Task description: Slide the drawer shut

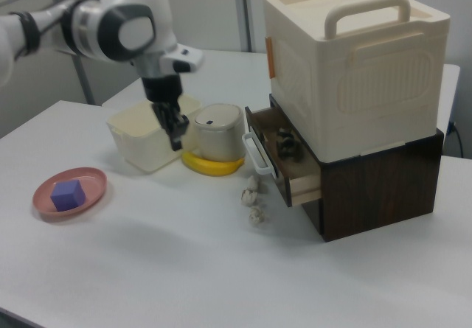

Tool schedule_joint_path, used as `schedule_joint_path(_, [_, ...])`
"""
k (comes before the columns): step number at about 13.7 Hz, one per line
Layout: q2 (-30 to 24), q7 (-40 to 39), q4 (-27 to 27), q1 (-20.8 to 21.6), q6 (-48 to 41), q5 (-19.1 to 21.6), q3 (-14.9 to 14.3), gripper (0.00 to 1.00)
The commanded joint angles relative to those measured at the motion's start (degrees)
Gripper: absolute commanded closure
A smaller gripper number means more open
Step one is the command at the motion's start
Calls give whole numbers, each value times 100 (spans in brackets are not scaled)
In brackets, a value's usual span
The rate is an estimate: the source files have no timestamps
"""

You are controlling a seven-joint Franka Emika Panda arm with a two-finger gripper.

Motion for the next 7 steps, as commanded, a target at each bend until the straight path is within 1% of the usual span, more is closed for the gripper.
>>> schedule_joint_path(1, [412,763,-153,34,841,101,-242,98])
schedule_joint_path(2, [518,868,-152,43,1087,101,-355,98])
schedule_joint_path(3, [624,904,-135,52,1237,101,-409,98])
schedule_joint_path(5, [983,1026,23,35,1694,57,-453,98])
schedule_joint_path(7, [1291,1124,233,17,2090,40,-611,98])
